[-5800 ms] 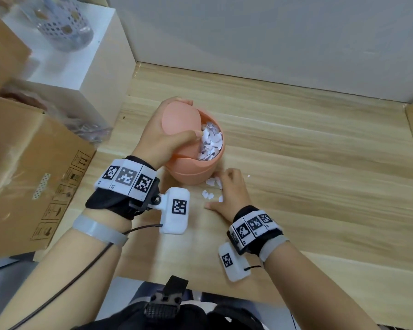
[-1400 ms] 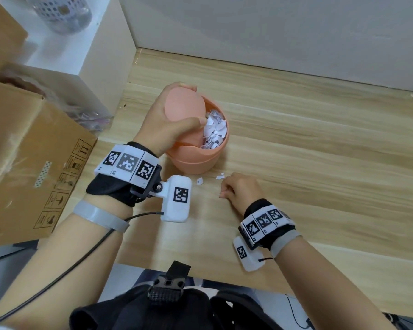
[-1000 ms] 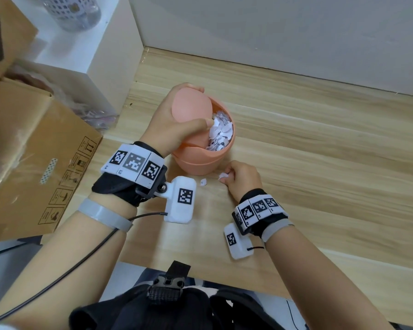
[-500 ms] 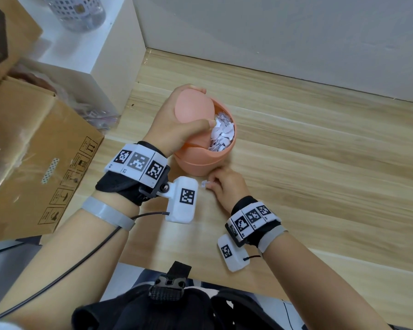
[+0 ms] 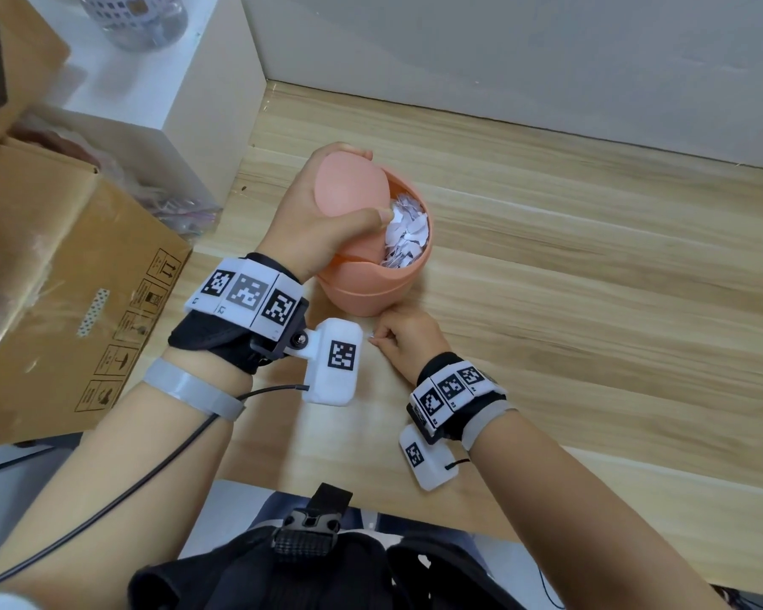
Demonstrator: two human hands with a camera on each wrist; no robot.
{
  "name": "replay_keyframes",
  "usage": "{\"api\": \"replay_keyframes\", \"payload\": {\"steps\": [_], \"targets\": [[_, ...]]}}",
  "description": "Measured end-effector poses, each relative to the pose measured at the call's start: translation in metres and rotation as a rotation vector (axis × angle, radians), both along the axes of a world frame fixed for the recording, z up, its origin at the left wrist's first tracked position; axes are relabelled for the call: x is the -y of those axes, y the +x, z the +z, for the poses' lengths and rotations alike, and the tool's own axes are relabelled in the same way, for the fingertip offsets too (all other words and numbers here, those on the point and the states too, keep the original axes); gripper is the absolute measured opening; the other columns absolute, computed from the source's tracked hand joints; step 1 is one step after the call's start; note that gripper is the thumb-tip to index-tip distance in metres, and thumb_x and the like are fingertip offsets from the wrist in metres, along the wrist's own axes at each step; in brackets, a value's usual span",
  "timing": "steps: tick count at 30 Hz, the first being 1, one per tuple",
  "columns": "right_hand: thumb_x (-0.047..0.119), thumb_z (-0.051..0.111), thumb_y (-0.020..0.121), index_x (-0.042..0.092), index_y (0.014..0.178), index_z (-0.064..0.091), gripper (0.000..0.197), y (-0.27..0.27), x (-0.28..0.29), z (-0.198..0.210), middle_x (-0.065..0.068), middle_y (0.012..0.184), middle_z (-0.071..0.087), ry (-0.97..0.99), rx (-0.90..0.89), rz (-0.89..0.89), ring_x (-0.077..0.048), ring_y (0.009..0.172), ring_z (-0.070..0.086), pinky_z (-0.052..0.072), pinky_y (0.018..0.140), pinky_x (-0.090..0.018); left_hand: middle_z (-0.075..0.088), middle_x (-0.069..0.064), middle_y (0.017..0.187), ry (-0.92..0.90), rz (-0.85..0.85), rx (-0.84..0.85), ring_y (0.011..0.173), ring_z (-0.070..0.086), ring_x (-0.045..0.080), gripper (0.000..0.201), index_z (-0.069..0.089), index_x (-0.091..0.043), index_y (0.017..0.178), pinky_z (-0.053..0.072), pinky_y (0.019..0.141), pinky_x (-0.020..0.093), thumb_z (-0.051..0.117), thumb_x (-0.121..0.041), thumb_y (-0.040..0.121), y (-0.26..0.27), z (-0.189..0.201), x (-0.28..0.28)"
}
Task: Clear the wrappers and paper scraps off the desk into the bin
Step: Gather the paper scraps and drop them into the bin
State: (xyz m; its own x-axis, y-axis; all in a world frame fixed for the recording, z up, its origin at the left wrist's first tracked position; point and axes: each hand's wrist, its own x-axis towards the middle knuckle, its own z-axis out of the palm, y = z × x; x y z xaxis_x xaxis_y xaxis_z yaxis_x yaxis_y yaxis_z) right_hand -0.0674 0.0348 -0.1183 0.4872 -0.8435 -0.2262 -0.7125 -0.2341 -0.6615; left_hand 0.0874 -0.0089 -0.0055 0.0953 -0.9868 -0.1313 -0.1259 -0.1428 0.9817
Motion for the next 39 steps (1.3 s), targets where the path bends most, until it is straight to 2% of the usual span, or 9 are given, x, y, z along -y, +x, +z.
{"api": "replay_keyframes", "payload": {"steps": [5,12,17,22,27,30,33,36,39], "targets": [[-0.003,0.056,0.078,0.007,0.071,0.053,0.013,-0.003,0.005,0.003,-0.014,0.082,0.063,0.059,-0.086,0.058,-0.032,0.08,0.057,0.045,0.069,-0.035,0.058,-0.006,0.123,0.011,-0.003,-0.01,0.112,0.054,0.009,0.066,0.049,-0.029,0.109,0.044,0.096,0.024,0.071,-0.037,0.048,0.0,0.001,0.0],[-0.005,0.066,0.074,0.021,0.051,0.05,0.039,-0.055,0.049,0.068,0.013,0.065,0.055,-0.14,0.401,-0.675,0.008,0.061,0.055,0.043,0.066,-0.009,0.058,-0.008,0.122,0.03,-0.022,-0.018,0.117,0.052,0.015,0.063,0.051,-0.036,0.105,0.043,0.098,0.029,0.071,-0.04,0.045,-0.002,0.003,0.001],[-0.003,0.071,0.071,0.027,0.052,0.052,0.04,-0.037,0.071,0.118,0.011,0.065,0.058,-0.19,0.516,-0.458,0.004,0.063,0.056,0.043,0.065,-0.011,0.057,-0.005,0.127,0.049,-0.042,0.006,0.12,0.05,0.021,0.059,0.051,-0.047,0.099,0.042,0.103,0.043,0.071,-0.043,0.044,-0.009,0.005,-0.001],[0.006,0.077,0.064,0.026,0.063,0.053,0.032,-0.017,0.073,0.134,0.01,0.062,0.056,-0.182,0.22,-0.293,-0.003,0.056,0.05,0.043,0.058,-0.012,0.056,-0.005,0.127,0.043,-0.075,0.029,0.121,0.049,0.024,0.053,0.05,-0.065,0.088,0.041,0.102,0.051,0.072,-0.046,0.045,-0.014,0.006,-0.002],[0.023,0.078,0.065,0.02,0.072,0.071,0.01,-0.017,0.077,0.138,0.011,0.071,0.063,-0.193,-0.023,-0.204,0.002,0.06,0.047,0.044,0.067,-0.027,0.053,0.001,0.131,0.05,-0.079,0.033,0.121,0.048,0.025,0.056,0.05,-0.058,0.094,0.04,0.103,0.05,0.071,-0.046,0.043,-0.013,0.007,-0.002],[0.021,0.069,0.076,0.016,0.083,0.074,0.01,-0.022,0.076,0.142,-0.001,0.086,0.072,-0.301,-0.043,-0.062,-0.015,0.078,0.061,0.042,0.075,-0.026,0.053,-0.001,0.13,0.049,-0.084,0.037,0.121,0.048,0.024,0.055,0.05,-0.056,0.094,0.04,0.103,0.048,0.071,-0.046,0.044,-0.012,0.007,-0.002],[0.032,0.06,0.082,0.025,0.092,0.071,0.017,-0.029,0.071,0.148,0.005,0.097,0.073,-0.387,-0.109,0.222,-0.016,0.098,0.062,0.028,0.088,-0.029,0.054,-0.002,0.13,0.043,-0.089,0.04,0.121,0.048,0.022,0.054,0.05,-0.061,0.093,0.04,0.103,0.048,0.071,-0.046,0.045,-0.011,0.004,-0.001],[0.057,0.054,0.078,0.035,0.115,0.057,0.043,-0.028,0.064,0.146,0.015,0.124,0.059,-0.291,-0.54,0.563,-0.009,0.12,0.048,0.006,0.109,-0.038,0.053,0.001,0.13,0.049,-0.102,0.05,0.119,0.049,0.023,0.056,0.049,-0.063,0.094,0.042,0.102,0.047,0.071,-0.046,0.046,-0.011,0.003,-0.001],[0.047,0.056,0.08,0.027,0.117,0.055,0.043,-0.013,0.058,0.132,0.002,0.13,0.055,-0.299,-0.778,0.679,-0.02,0.128,0.04,-0.007,0.113,-0.044,0.052,0.003,0.131,0.05,-0.124,0.063,0.119,0.049,0.022,0.058,0.049,-0.057,0.099,0.041,0.103,0.046,0.069,-0.045,0.046,-0.01,0.001,-0.001]]}}
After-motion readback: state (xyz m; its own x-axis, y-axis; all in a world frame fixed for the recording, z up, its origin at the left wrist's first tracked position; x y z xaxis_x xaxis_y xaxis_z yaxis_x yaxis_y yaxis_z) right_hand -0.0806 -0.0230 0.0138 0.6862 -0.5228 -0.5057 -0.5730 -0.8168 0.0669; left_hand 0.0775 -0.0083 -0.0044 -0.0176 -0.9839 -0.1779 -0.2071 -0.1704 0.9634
